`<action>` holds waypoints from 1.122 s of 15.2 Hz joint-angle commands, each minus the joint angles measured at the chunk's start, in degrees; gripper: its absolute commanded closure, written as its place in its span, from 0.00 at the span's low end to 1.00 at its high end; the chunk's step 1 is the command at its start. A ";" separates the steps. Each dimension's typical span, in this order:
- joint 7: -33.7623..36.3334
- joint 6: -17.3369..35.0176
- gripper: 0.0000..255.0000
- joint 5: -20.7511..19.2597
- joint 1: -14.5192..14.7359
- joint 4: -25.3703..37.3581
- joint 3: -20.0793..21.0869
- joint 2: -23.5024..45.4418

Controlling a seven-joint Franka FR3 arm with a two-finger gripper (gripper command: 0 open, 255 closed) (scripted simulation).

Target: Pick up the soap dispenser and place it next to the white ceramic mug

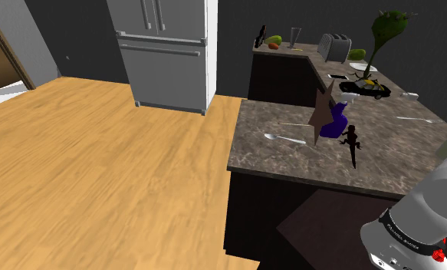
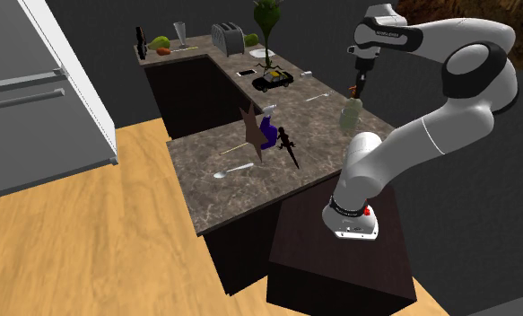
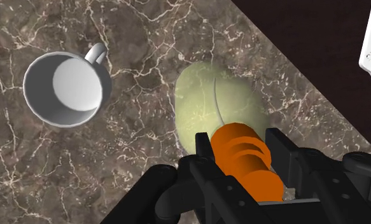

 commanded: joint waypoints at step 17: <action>1.59 9.10 1.00 -3.54 1.37 -7.44 -6.41 -0.19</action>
